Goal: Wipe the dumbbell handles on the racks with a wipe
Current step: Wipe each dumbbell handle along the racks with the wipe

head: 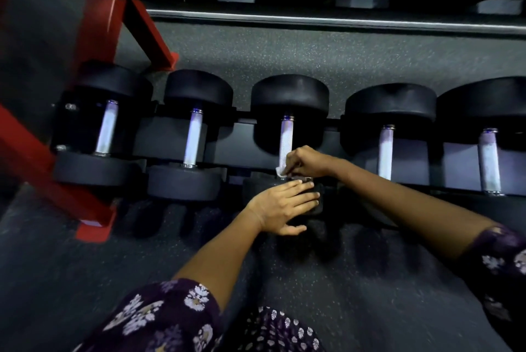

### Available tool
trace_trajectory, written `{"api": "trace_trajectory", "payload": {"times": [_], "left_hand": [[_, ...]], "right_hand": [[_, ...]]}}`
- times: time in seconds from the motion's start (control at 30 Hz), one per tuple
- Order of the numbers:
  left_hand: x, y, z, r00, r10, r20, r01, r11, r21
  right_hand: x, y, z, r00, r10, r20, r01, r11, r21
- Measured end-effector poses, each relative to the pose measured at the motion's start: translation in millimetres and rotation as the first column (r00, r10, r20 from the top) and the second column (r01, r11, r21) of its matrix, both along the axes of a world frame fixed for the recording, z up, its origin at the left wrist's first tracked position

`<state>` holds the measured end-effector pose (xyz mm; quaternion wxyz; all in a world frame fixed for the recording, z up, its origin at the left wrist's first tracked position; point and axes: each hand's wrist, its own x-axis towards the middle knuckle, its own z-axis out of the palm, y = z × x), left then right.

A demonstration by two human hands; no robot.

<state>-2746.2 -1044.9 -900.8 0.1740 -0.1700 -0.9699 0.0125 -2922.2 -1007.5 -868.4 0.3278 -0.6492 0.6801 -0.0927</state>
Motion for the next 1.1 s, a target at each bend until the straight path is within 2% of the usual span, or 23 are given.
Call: {"api": "trace_trajectory", "payload": {"times": [0.23,0.37,0.6,0.7,0.83,0.87,0.97,1.1], "left_hand": [[0,0,2,1.000,-0.002,-0.015,0.003,1.000,0.014],[1,0,2,1.000,0.009,0.009,-0.009,1.000,0.004],[0,0,1,1.000,0.005,-0.001,-0.005,1.000,0.014],[-1,-2,0,1.000,0.003,-0.016,-0.003,1.000,0.002],[-2,0,2,1.000,-0.014,-0.024,0.014,1.000,0.003],[-1,1,2,1.000,-0.012,-0.020,0.012,1.000,0.003],[0,-1,2,1.000,-0.007,-0.028,0.007,1.000,0.006],[0,0,2,0.999,-0.004,-0.033,0.005,1.000,0.019]], "right_hand": [[17,-16,3,1.000,-0.008,0.003,0.008,1.000,0.026],[-1,1,1,0.994,-0.109,0.026,0.108,0.992,0.060],[16,-3,-4,0.984,-0.154,0.095,0.158,0.986,-0.044],[-1,18,-8,0.955,-0.285,0.080,0.286,0.958,0.008],[0,9,-18,0.918,-0.389,0.083,0.372,0.913,0.164],[3,3,-23,0.894,-0.431,0.122,0.401,0.891,0.211],[-2,2,-28,0.744,-0.575,0.342,0.459,0.810,0.364],[-19,13,-27,0.556,-0.656,0.510,0.374,0.746,0.552]]}}
